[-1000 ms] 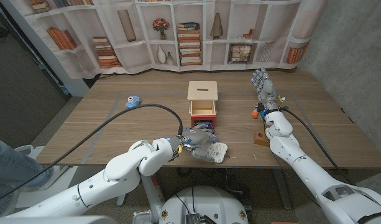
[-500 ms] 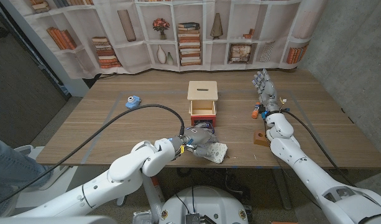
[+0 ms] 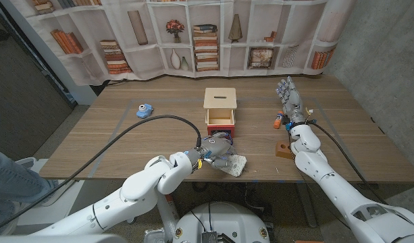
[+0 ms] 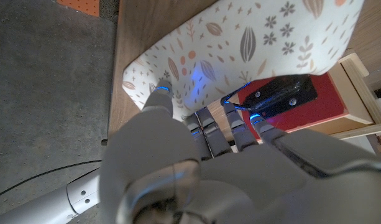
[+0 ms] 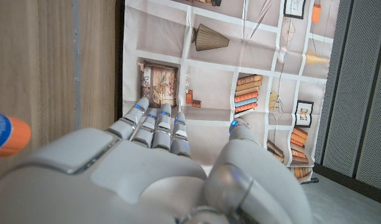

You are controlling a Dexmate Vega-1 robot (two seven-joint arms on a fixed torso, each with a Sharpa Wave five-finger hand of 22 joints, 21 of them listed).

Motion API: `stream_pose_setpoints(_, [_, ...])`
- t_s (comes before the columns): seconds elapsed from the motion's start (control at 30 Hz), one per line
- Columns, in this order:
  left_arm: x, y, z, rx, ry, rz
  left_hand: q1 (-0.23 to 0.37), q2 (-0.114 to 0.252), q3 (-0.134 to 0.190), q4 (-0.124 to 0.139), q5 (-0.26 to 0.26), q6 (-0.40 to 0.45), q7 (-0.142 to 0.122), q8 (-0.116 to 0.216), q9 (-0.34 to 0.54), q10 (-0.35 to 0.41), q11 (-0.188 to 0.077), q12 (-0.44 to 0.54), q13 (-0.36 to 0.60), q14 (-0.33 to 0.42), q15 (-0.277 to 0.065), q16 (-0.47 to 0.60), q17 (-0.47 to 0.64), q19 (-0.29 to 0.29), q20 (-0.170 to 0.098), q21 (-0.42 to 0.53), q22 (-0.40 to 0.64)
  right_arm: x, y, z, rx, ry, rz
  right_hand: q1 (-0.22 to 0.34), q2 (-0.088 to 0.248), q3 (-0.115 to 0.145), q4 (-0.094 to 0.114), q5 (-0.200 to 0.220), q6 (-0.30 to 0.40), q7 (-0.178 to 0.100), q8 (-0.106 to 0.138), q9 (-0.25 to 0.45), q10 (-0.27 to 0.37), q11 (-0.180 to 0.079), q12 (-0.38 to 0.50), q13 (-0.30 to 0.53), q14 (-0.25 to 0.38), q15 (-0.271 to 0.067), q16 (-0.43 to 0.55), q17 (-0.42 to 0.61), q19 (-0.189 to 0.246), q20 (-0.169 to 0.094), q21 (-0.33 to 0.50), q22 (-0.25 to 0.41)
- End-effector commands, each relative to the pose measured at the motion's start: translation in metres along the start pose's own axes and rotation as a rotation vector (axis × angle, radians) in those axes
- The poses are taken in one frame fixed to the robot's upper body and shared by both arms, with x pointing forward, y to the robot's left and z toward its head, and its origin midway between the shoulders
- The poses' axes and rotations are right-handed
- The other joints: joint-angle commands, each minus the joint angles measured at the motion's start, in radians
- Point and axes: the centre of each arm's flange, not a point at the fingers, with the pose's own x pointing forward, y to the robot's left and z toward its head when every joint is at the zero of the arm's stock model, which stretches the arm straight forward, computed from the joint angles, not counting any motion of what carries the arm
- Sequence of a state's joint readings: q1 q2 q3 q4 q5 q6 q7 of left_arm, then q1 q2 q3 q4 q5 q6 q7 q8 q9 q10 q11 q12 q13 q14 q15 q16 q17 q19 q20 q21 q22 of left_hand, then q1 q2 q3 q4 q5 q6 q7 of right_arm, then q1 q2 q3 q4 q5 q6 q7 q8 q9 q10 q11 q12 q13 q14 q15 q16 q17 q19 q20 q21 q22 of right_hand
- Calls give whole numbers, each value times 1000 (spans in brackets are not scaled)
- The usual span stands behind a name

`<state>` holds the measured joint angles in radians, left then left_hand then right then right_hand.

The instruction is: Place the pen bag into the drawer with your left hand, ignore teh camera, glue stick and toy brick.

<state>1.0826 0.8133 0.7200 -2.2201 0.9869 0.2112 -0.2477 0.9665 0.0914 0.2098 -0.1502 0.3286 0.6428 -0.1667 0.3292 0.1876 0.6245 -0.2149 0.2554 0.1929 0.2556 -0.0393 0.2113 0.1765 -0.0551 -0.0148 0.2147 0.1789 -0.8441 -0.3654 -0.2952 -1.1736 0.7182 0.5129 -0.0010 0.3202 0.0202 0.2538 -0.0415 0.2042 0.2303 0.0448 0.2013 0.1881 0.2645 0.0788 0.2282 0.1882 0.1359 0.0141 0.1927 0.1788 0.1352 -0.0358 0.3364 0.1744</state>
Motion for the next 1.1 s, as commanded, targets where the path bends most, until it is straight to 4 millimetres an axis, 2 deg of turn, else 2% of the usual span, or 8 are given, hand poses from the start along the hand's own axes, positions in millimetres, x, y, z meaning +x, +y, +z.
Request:
stream_pose_setpoints(0.03, [3,0,1,-1,-4,20,26,0,14,3,-20,60,-9,15,1,52,1,2,4,27,-140,-3,0,13,1,3,2,-3,-5,-2,4,2,-11,1,9,3,-5,2,9,-3,-4,3,8,1,-4,4,10,1,-2,5,6,-6,-1,5])
stream_pose_setpoints(0.23, [5,1,1,-6,-8,25,39,2,20,6,-38,115,-12,28,-1,94,0,-2,5,47,-148,-5,1,25,-2,2,2,-3,-6,-2,1,4,-13,0,9,3,-6,2,8,-4,-4,3,8,0,-4,4,10,3,-2,5,7,-5,-3,5])
stream_pose_setpoints(0.43, [6,2,2,3,-8,19,52,9,29,16,-73,234,-12,60,-1,206,2,6,12,82,-146,-6,4,44,0,0,2,-4,-8,-2,2,9,-17,0,9,3,-6,2,9,-5,-4,3,10,3,-3,4,12,2,-2,5,7,-4,-5,6])
stream_pose_setpoints(0.63, [5,3,2,1,-11,28,61,12,34,17,-90,294,-7,83,1,259,1,14,23,105,-153,-5,4,55,3,0,2,-7,-10,-1,-1,8,-24,-1,9,2,-6,2,12,-6,-3,3,12,-1,-3,4,12,2,-2,5,8,-4,-6,6])
stream_pose_setpoints(1.1, [5,7,1,-7,-6,33,68,12,38,18,-102,305,1,87,2,287,1,12,28,122,-155,-6,5,61,-5,-2,2,-9,-9,5,8,-13,-26,-2,10,2,-7,2,14,-6,-3,3,17,1,-1,4,15,2,-1,5,11,-4,-10,6])
